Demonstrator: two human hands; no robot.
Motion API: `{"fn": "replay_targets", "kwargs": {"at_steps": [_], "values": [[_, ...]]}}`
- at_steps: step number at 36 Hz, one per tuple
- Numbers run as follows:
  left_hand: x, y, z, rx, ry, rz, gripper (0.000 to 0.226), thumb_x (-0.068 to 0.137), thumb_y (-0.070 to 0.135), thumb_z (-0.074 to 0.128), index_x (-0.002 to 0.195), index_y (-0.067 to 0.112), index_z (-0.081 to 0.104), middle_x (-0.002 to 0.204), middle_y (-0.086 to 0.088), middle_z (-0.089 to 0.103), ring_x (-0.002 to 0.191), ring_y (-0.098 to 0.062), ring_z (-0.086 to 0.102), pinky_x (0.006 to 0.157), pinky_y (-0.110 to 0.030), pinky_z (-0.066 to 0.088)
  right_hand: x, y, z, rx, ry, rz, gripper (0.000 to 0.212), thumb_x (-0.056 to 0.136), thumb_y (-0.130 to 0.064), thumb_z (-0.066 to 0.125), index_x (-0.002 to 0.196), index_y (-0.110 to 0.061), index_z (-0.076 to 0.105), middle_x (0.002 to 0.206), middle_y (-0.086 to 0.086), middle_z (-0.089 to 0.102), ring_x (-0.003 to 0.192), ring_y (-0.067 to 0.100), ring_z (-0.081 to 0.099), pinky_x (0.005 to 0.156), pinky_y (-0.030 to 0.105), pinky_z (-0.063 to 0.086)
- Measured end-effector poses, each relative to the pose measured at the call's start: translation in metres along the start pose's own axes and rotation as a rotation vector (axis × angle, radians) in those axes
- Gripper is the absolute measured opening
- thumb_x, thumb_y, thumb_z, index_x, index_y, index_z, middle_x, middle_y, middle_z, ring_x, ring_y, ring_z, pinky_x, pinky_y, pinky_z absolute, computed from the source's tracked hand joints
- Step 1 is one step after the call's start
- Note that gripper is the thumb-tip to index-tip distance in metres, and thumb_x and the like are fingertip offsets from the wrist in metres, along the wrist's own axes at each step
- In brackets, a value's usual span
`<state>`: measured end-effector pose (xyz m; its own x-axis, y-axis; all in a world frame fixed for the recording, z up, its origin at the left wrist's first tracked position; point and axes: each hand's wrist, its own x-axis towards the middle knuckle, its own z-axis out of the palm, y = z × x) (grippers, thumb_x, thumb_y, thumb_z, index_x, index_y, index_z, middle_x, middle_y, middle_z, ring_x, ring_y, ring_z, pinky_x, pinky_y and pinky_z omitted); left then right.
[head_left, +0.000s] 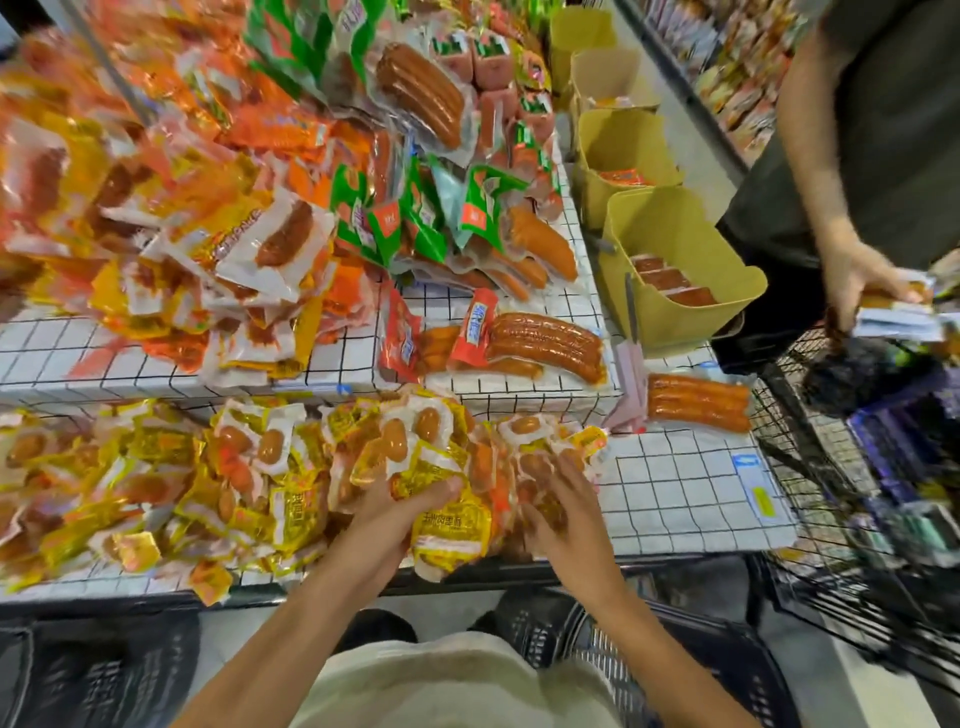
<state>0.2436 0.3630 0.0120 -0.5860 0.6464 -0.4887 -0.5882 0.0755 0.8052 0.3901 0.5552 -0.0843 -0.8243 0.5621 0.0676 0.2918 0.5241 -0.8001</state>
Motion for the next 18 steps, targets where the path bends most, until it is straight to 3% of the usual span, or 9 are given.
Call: {"fn": "replay_targets", "kwargs": {"at_steps": [3,5,6,9,12,15,18], "values": [[0.003,0.000,0.007,-0.020,0.001,-0.014,0.072,0.071,0.029,0.091,0.135,0.029,0.057,0.126,-0.003,0.071,0.116,-0.023,0.068,0.085,-0.035,0.060,-0.007,-0.002,-0.009,0.129,0.082,0.065,0.044,0.098,-0.026,0.066,0.138,-0.041,0.054,0.156,-0.012,0.041,0.149,0.005,0.029,0.121,0.031,0.032],[0.005,0.000,0.012,-0.019,-0.002,-0.016,0.058,0.069,0.029,0.092,0.119,0.043,0.068,0.122,0.000,0.073,0.112,-0.020,0.070,0.080,-0.033,0.060,-0.011,-0.009,-0.016,0.210,0.110,0.089,0.041,0.099,-0.027,0.064,0.136,-0.042,0.056,0.154,-0.013,0.043,0.148,0.007,0.033,0.112,0.012,0.033],[0.006,0.001,0.014,-0.015,-0.004,-0.018,0.053,0.067,0.030,0.092,0.112,0.047,0.070,0.121,0.002,0.073,0.111,-0.018,0.070,0.080,-0.034,0.061,-0.013,-0.013,-0.019,0.237,0.119,0.093,0.040,0.099,-0.028,0.063,0.136,-0.043,0.056,0.154,-0.014,0.043,0.147,0.008,0.034,0.110,0.009,0.033],[0.011,-0.001,0.021,0.048,0.044,0.003,0.077,0.059,0.036,0.096,0.128,0.037,0.061,0.122,0.004,0.073,0.114,-0.017,0.068,0.092,-0.037,0.057,-0.018,-0.024,-0.021,0.260,0.148,0.055,0.038,0.104,-0.032,0.057,0.142,-0.039,0.054,0.154,-0.015,0.044,0.147,0.009,0.036,0.117,0.027,0.035],[0.014,-0.003,0.030,0.177,0.094,0.058,0.077,0.059,0.039,0.094,0.126,0.037,0.057,0.116,0.015,0.073,0.108,-0.003,0.068,0.082,-0.020,0.056,-0.022,-0.039,-0.016,0.298,0.078,0.073,0.051,0.102,-0.049,0.051,0.150,-0.035,0.043,0.158,-0.016,0.039,0.149,0.009,0.032,0.118,0.040,0.035],[0.020,-0.005,0.041,0.274,0.075,0.084,0.062,0.067,0.032,0.091,0.122,0.036,0.060,0.112,0.018,0.074,0.104,0.002,0.068,0.074,-0.011,0.053,-0.021,-0.054,-0.010,0.433,-0.075,0.142,0.069,0.095,-0.062,0.053,0.156,-0.044,0.026,0.158,-0.034,0.027,0.149,-0.004,0.025,0.120,0.038,0.033],[0.027,-0.001,0.052,0.310,0.040,0.117,0.060,0.070,0.040,0.090,0.118,0.051,0.057,0.113,0.029,0.070,0.106,0.008,0.064,0.075,-0.006,0.050,-0.011,-0.063,-0.017,0.487,-0.011,0.170,0.064,0.093,-0.058,0.059,0.152,-0.049,0.034,0.152,-0.036,0.035,0.143,-0.008,0.032,0.117,0.030,0.037]]}}
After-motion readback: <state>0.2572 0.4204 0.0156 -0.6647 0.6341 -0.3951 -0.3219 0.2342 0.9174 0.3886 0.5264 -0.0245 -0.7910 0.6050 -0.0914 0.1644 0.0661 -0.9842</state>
